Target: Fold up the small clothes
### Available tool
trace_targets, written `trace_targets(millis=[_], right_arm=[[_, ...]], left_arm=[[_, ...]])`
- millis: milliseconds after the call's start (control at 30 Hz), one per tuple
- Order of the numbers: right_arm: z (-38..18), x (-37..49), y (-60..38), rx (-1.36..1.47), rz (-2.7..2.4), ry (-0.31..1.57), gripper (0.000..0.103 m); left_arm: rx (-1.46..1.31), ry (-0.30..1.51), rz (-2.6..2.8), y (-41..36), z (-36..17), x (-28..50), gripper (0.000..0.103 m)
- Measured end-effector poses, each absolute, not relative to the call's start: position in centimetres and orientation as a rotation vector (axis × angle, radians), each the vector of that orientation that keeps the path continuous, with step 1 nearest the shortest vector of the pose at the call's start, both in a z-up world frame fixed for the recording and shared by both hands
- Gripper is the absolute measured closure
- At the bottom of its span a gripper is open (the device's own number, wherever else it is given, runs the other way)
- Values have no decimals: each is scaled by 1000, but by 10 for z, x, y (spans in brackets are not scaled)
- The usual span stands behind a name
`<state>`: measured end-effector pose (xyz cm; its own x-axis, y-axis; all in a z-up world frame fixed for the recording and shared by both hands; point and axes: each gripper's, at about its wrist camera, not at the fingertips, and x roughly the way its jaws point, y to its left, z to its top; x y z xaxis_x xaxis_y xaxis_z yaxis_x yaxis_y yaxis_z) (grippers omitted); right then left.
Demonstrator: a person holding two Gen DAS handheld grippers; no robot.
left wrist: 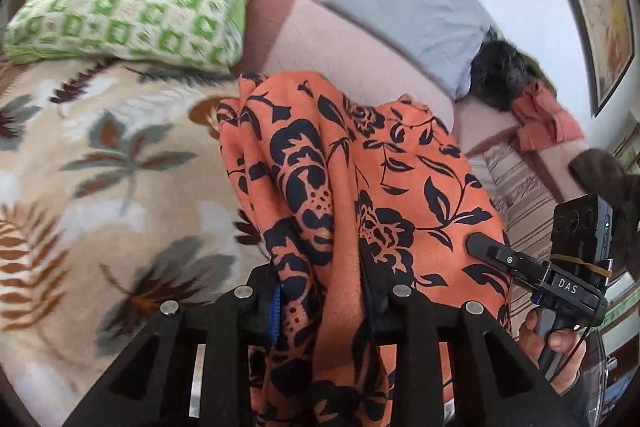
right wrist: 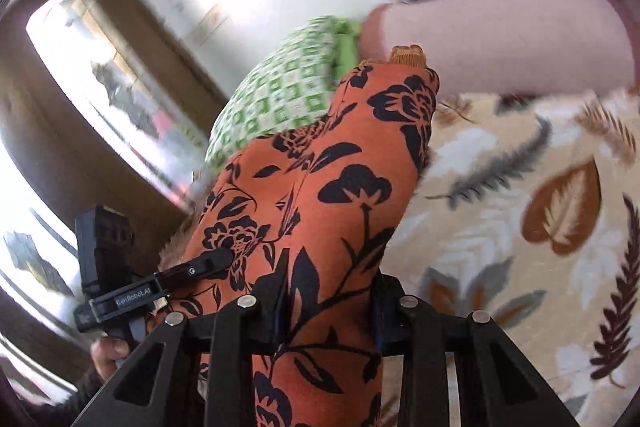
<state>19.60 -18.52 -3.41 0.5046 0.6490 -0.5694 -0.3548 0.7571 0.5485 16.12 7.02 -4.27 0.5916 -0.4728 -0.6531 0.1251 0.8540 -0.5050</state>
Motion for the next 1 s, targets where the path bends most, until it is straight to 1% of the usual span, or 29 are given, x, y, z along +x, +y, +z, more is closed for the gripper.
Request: trace_targets(millis=[100,133,167,200,233,267,300,367,467,533,567,633,667,733,767,933,1000], right_arm=[[-81,206,-220,467,600,948,68],[-101,208,-230,493,568,979,67],[-125,209,-241,512,517,1033,64],[-142,211,-247,512,467,1079,63],[-161,208,-256,500,389,1143,58],[-169,204,-262,506,369,1160,47],[-168,196,-267,519,384,1137,45],[-152,188,-267,457,374,1095,45],[-115,175,-271,428,382,968,45],[-99,166,-258,447,445,923,41],[-96,162,-252,455,480,913,36],[-103,156,-237,476,541,923,30],[-117,156,-231,469,545,958,26],[-152,161,-229,462,476,1062,26],[-157,161,-228,476,460,1063,25],[-106,140,-219,390,450,978,26],[-94,130,-221,364,424,936,25]], left_arm=[[-416,994,-337,44,-85,180,67],[-415,1060,-324,35,-110,186,67],[-406,1111,-304,31,-128,189,65],[-397,1176,-283,28,-147,191,47],[-426,1193,-295,29,-159,189,38],[-447,1173,-292,34,-159,186,36],[-441,1157,-279,38,-153,183,34],[-402,1127,-247,42,-137,178,34],[-351,1042,-233,49,-109,165,34],[-345,1017,-235,51,-102,155,34],[-346,1015,-233,52,-104,151,33],[-325,1041,-216,48,-118,145,29],[-299,1079,-193,40,-132,148,28],[-290,1153,-146,41,-153,151,28],[-303,1156,-135,42,-153,151,28],[-165,1048,-92,35,-106,138,28],[-131,1004,-72,33,-89,128,25]])
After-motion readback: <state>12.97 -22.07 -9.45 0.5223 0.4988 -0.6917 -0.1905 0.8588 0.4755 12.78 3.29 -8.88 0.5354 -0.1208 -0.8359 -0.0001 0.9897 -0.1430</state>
